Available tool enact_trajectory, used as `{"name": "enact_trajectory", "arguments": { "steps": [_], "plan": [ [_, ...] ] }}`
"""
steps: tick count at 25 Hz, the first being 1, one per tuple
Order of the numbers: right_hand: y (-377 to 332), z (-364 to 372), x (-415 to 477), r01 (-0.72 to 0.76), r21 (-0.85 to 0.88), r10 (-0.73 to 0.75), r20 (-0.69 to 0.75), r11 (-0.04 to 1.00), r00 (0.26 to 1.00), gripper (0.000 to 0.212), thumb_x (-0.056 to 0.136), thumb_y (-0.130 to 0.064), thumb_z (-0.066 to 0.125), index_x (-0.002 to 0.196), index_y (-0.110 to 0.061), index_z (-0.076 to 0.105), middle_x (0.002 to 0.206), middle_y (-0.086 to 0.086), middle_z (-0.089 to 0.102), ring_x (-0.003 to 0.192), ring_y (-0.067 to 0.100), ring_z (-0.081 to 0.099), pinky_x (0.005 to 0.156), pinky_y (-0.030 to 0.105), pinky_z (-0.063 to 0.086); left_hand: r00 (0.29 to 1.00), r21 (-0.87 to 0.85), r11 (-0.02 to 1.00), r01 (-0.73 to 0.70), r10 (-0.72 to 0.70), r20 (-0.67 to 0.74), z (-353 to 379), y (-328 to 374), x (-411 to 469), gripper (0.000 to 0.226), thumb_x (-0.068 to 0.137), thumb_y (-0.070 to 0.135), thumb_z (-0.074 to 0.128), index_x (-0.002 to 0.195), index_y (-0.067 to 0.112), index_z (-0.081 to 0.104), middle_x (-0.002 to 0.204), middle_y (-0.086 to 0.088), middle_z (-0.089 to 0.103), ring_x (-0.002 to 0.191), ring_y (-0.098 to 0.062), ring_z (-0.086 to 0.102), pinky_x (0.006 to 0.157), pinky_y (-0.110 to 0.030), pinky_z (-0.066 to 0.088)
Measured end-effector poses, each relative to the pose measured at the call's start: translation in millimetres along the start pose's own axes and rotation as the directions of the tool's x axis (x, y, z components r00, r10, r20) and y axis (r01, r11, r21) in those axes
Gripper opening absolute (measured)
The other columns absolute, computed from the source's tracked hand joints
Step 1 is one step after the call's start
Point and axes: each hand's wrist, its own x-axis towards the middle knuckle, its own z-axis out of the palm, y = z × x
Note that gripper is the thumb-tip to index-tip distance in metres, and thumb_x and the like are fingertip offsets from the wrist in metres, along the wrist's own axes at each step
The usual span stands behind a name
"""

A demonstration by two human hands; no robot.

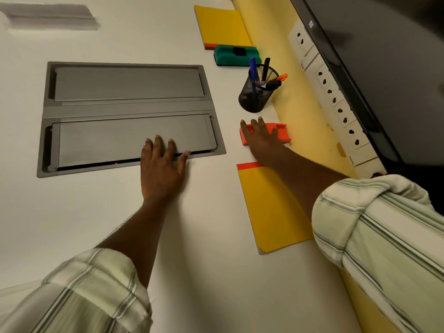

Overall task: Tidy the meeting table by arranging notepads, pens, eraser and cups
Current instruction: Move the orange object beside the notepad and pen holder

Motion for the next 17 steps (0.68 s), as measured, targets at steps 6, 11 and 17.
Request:
{"name": "enact_trajectory", "arguments": {
  "steps": [6, 11, 17],
  "plan": [
    [-2.5, 19.1, 4.1, -0.038, 0.007, 0.038, -0.117, 0.999, 0.992, 0.074, 0.096, -0.014, 0.048, 0.153, -0.015, 0.002, 0.159, 0.02, 0.002, 0.146, 0.041, -0.005, 0.109, 0.067, 0.011, 1.0, 0.015, 1.0, -0.007, 0.007, 0.001, -1.6, 1.6, 0.2, 0.063, 0.095, 0.058, 0.025, 0.138, 0.015, 0.045, 0.149, -0.015, 0.035, 0.14, -0.036, 0.023, 0.116, -0.045, 0.021],
    [-4.3, 27.3, 6.1, -0.061, -0.001, 0.061, -0.138, 0.998, 0.989, 0.076, 0.095, -0.018, 0.05, 0.153, -0.015, 0.001, 0.159, 0.02, 0.0, 0.146, 0.041, -0.007, 0.109, 0.067, 0.009, 1.0, 0.028, 1.0, -0.011, 0.011, 0.002, -2.1, 1.8, -0.1, 0.06, 0.097, 0.053, 0.026, 0.139, 0.014, 0.043, 0.15, -0.015, 0.034, 0.141, -0.036, 0.021, 0.117, -0.044, 0.019],
    [-4.8, 31.9, 8.0, -0.087, -0.01, 0.085, -0.156, 0.996, 0.984, 0.083, 0.093, -0.021, 0.056, 0.153, -0.015, -0.001, 0.159, 0.019, -0.001, 0.146, 0.04, -0.007, 0.109, 0.068, 0.008, 1.0, 0.019, 1.0, 0.002, -0.002, 0.015, -1.3, 1.6, 0.1, 0.058, 0.097, 0.051, 0.025, 0.14, 0.015, 0.042, 0.152, -0.016, 0.03, 0.144, -0.034, 0.014, 0.119, -0.042, 0.014]
  ]
}}
